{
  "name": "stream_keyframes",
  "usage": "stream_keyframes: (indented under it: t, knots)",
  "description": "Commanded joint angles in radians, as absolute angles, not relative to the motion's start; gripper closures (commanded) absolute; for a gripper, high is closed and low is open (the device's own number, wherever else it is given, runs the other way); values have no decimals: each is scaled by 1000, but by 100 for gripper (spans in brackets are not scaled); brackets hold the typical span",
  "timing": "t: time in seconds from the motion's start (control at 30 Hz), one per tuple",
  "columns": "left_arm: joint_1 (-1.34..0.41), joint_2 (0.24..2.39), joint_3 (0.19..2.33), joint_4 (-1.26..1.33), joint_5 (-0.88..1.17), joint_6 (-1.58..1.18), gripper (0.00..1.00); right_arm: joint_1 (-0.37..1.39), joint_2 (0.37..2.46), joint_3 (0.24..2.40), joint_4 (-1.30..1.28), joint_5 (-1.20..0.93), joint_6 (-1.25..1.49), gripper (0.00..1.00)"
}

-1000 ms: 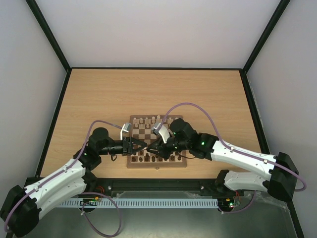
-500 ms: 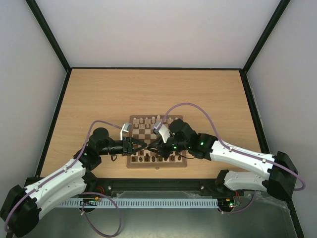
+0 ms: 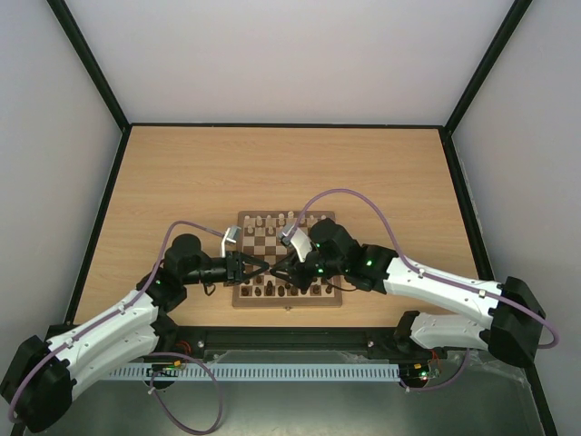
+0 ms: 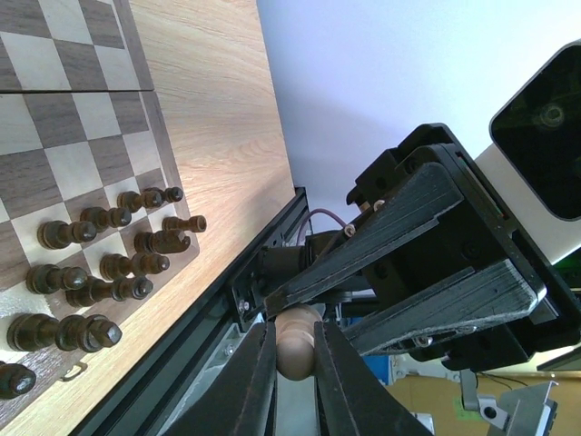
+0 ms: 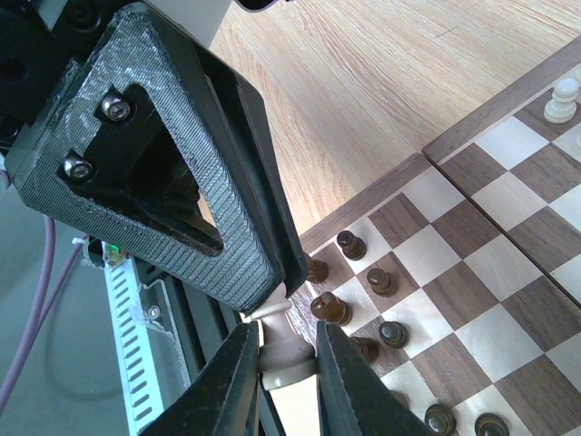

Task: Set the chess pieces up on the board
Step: Place the chess piece on the chessboard.

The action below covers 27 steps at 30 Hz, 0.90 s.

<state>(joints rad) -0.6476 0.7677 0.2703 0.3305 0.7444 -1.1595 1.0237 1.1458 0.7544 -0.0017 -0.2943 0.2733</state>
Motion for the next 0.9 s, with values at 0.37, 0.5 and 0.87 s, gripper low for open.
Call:
stream_keyframes:
  t: [0.37,0.5,0.87]
  knots:
    - [-652,896,416,235,723,-1029,91,1032,1148,742,3,-225,280,60]
    - [-649,935,479,154,717,-972,91,1032,1111,737,-36,-138,311,39]
    - [-649,1134,670,-68,650,-790,92,1019,938,743,-195,189,468,19]
